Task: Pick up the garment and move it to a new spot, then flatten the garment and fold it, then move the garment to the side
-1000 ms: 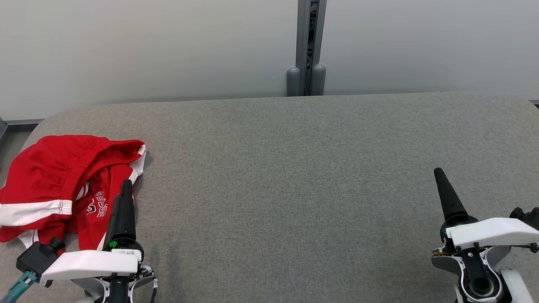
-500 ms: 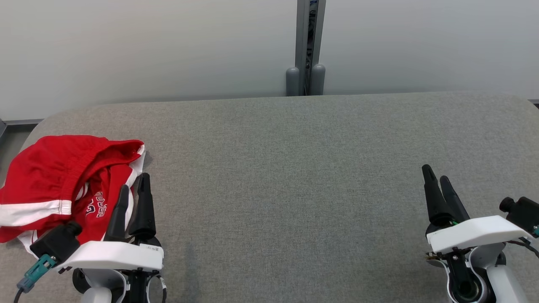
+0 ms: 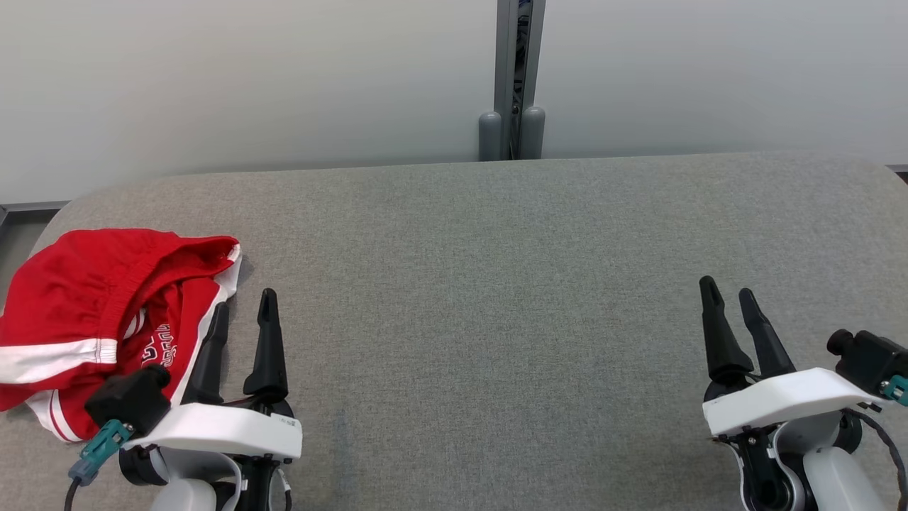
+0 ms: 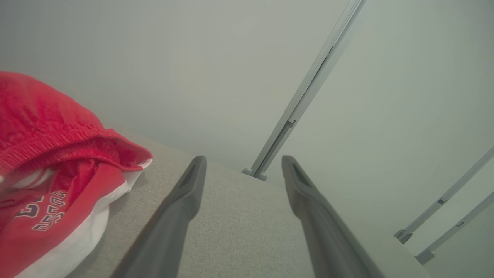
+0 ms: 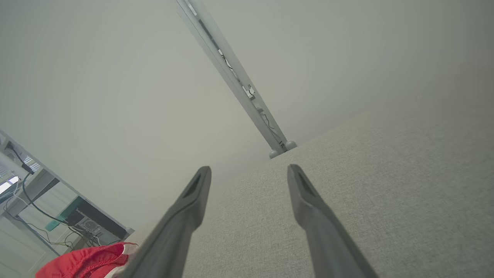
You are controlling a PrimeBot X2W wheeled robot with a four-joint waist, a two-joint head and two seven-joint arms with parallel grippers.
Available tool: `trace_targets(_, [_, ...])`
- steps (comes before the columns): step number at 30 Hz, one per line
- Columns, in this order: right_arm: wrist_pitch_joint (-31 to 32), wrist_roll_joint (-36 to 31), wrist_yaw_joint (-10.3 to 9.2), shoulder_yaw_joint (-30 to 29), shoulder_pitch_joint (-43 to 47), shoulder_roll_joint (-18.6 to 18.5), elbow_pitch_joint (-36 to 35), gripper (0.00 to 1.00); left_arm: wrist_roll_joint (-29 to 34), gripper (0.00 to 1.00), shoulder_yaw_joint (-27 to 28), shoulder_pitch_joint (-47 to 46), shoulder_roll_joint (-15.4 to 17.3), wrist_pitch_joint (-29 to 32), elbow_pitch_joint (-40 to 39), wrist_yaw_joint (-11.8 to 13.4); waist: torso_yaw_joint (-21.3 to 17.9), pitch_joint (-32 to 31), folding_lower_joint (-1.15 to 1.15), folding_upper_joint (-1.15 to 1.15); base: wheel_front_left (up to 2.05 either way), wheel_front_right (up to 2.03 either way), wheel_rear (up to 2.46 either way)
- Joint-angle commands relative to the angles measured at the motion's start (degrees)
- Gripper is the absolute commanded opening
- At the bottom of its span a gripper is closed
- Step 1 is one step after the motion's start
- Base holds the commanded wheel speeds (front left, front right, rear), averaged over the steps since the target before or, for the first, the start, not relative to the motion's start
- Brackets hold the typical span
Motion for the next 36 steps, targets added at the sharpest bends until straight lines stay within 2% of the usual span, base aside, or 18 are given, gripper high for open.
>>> trace_targets(1, [-0.67,-1.73,0.35,0.20,-0.02,-0.53,-0.90,1.00,1.76,1.00,-0.22,-1.52,0.33,-0.59,-0.75,0.27,-0.02,-0.01,0.00,0.00,0.00,0.00,0.00])
trace_targets(14, [-3.05,-7.42,0.43,0.80,0.96,-0.65,-2.06,1.00,7.78,1.00,-1.19,-1.50,0.40,-2.17,-0.76,1.99,-0.09,-0.11,0.00,0.00,0.00,0.00,0.00])
trace_targets(21, [-4.23,-11.78,0.42,1.25,1.52,-0.70,-2.64,1.00,10.45,1.00,-1.84,-1.65,0.44,-2.92,0.29,0.99,-0.15,-0.14,0.00,0.00,0.00,0.00,0.00])
trace_targets(36, [-6.63,-19.83,0.48,2.55,2.50,-0.84,-4.32,1.00,17.04,1.00,-3.03,-1.75,0.52,-4.60,0.70,0.64,-0.13,-0.24,0.00,0.00,0.00,0.00,0.00])
